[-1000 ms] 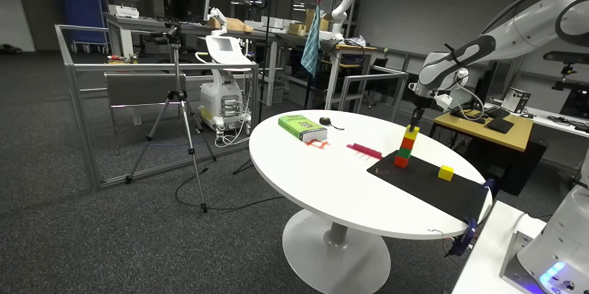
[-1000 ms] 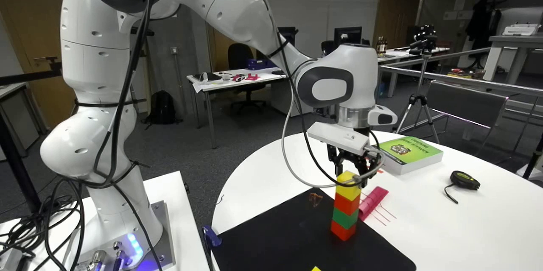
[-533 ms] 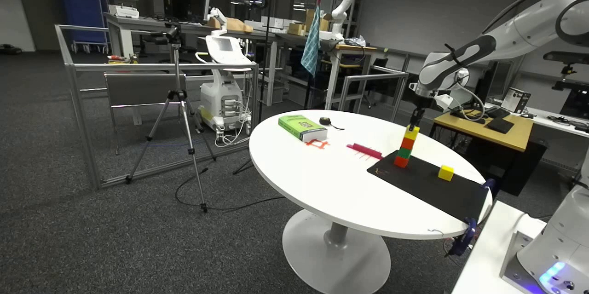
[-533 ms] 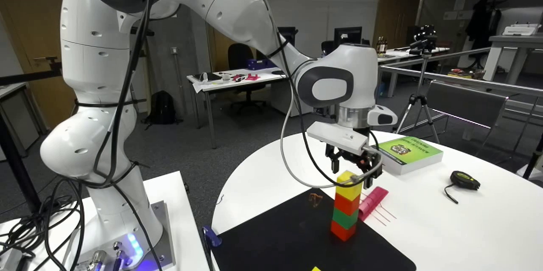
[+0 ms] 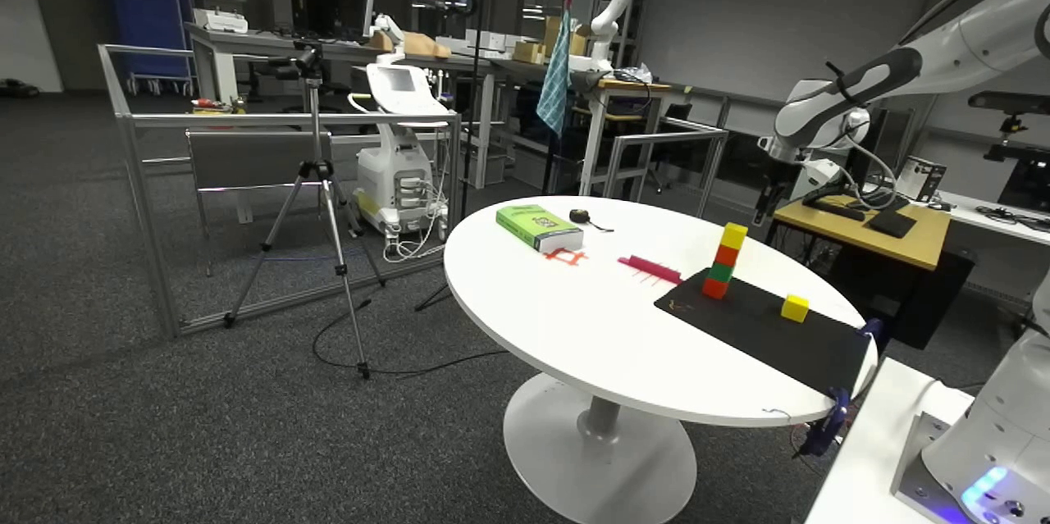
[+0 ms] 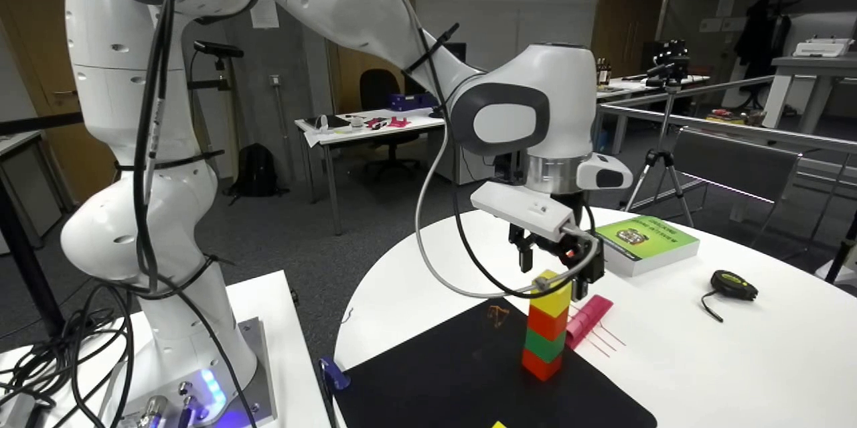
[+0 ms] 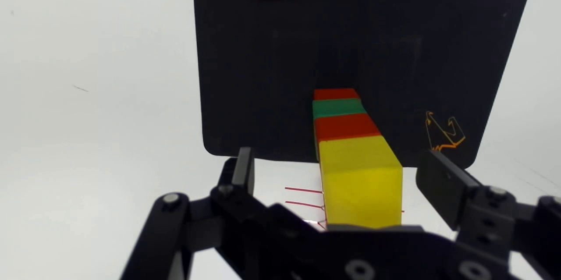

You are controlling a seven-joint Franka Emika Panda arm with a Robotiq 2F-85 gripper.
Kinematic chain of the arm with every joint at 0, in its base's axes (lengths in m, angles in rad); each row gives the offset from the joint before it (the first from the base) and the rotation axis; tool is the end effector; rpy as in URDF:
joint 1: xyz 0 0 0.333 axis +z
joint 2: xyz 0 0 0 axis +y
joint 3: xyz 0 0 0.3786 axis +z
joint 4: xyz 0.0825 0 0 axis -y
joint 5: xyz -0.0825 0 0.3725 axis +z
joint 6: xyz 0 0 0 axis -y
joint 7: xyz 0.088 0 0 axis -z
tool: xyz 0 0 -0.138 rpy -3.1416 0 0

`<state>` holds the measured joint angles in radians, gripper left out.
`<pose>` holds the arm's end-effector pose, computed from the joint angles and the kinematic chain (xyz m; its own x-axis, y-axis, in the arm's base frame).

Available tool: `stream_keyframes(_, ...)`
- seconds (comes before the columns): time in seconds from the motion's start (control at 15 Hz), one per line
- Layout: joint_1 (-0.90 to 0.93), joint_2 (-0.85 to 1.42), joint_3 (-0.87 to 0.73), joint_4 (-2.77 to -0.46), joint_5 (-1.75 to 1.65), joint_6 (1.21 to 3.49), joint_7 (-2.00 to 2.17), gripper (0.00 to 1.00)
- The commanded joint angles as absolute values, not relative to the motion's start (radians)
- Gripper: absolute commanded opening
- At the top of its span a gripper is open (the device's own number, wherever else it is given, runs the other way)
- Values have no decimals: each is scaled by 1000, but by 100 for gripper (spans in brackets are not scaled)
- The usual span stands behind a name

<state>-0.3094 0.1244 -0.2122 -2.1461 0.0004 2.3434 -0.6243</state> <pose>0.4907 -0.2792 0.3920 0.9933 0.1062 0.0462 0.1031 -0.9925 0.0651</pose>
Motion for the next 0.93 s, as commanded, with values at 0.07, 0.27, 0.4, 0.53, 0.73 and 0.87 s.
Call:
stream_keyframes(0.07,-341,21,-268,-2252,-14,2352,-699,100)
stream_keyframes(0.27,-363,19,-307,-2286,-19,2371,-789,100)
stream_keyframes(0.4,-376,37,-329,-2303,-26,2385,-858,100)
stream_keyframes(0.53,-389,48,-343,-2323,-24,2403,-931,100)
stream_keyframes(0.73,-409,67,-345,-2374,124,2480,-1068,100)
stream_keyframes(0.87,-421,95,-345,-2384,202,2497,-1137,100)
